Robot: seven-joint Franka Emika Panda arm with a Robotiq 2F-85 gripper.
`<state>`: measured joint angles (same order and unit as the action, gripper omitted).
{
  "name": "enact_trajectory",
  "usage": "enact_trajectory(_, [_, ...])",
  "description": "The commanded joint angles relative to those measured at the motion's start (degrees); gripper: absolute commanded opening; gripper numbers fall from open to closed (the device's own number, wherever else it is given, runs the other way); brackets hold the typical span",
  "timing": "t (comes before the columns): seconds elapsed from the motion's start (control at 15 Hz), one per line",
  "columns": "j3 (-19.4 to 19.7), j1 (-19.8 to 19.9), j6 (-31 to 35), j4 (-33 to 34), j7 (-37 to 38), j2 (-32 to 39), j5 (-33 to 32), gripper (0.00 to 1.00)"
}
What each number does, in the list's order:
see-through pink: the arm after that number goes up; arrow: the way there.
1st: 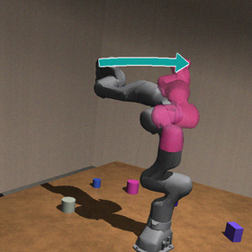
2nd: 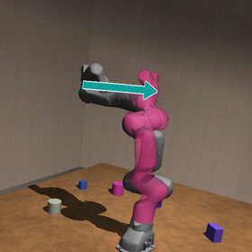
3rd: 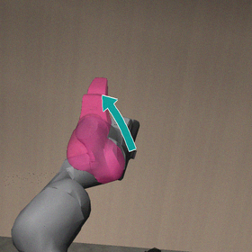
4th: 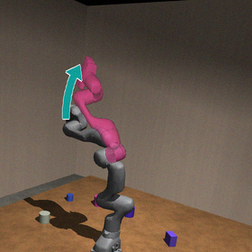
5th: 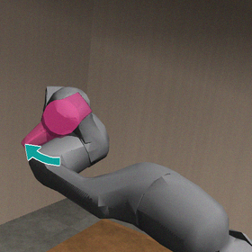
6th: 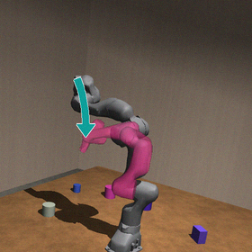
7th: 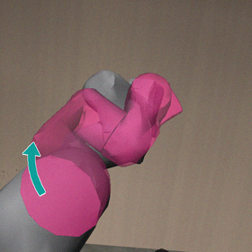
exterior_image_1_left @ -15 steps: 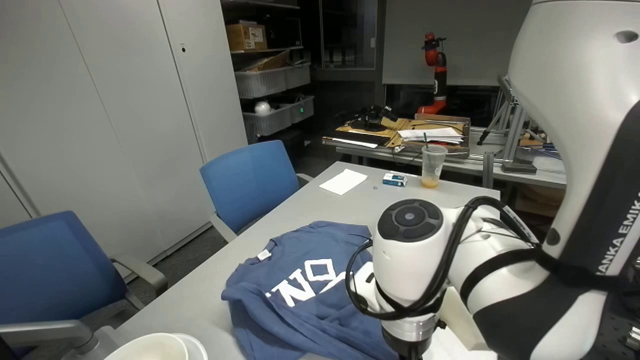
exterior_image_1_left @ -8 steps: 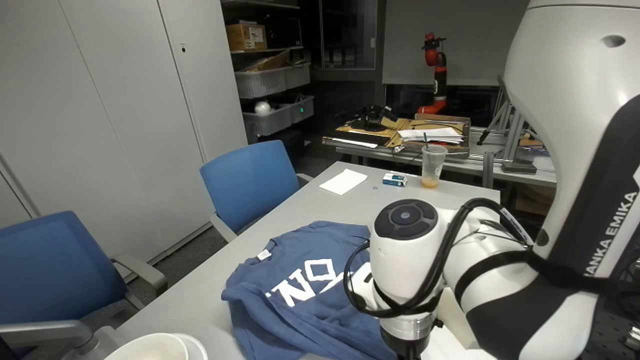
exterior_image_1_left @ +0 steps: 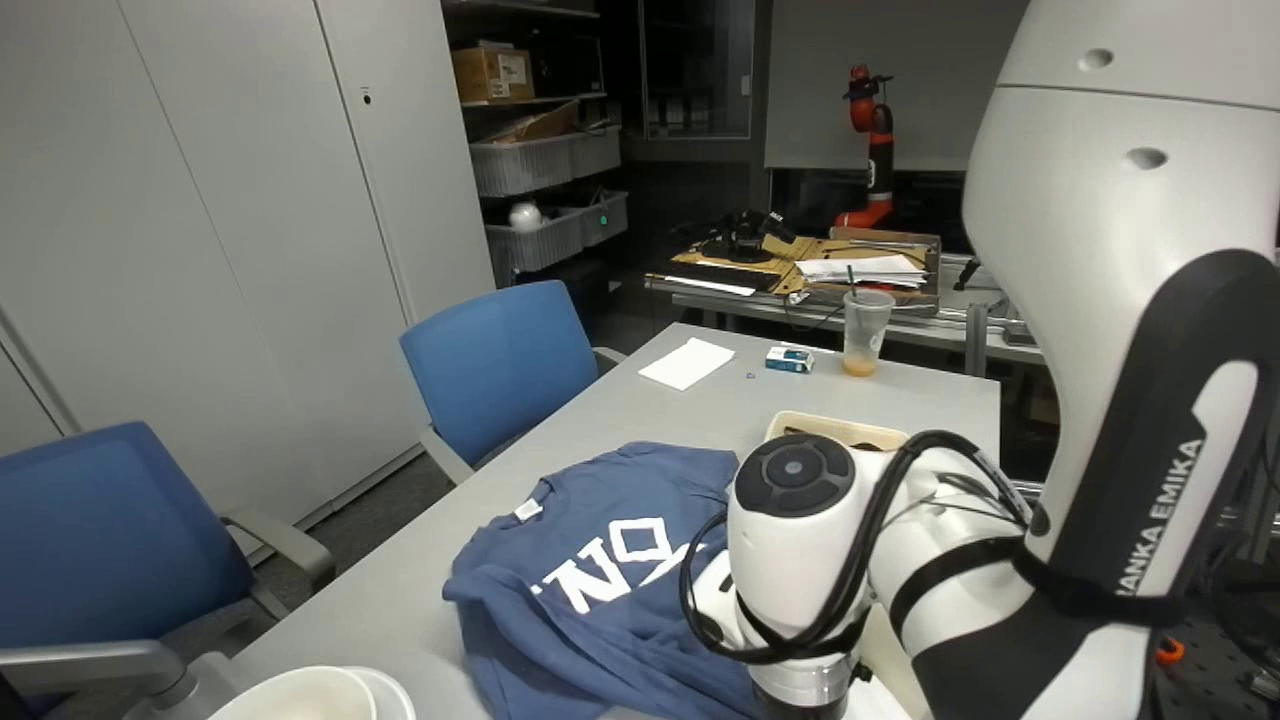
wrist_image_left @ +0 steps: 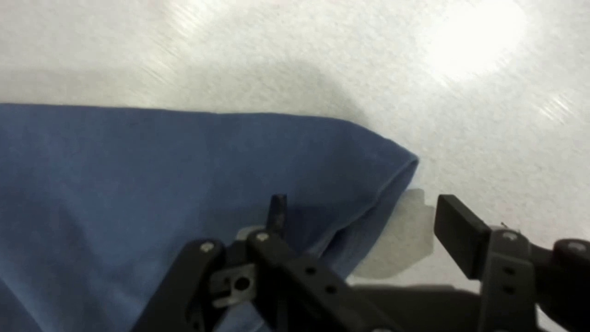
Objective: Fold the T-shit on the table
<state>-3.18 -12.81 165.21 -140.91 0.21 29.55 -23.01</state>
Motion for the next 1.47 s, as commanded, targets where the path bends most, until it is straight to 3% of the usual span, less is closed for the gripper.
enact_trajectory(0.0, [0.9,-1.4,1.5,3.5,-1.2,5.3,1.8,0.76])
enact_trajectory(0.07, [1.1,-1.6,1.3,4.1,-1.1,6.1,1.8,0.64])
enact_trajectory(0.6, [2.0,-2.5,0.0,4.1,-0.7,4.1,1.7,0.02])
enact_trajectory(0.87, [-0.6,-1.1,-5.0,0.8,-4.0,-1.2,1.5,0.00])
enact_trajectory(1.2, [6.3,-6.9,-10.5,1.8,0.2,-10.4,-7.2,0.00])
enact_trajectory(1.4, [10.0,-8.2,-12.2,6.8,6.3,-12.9,-17.4,0.00])
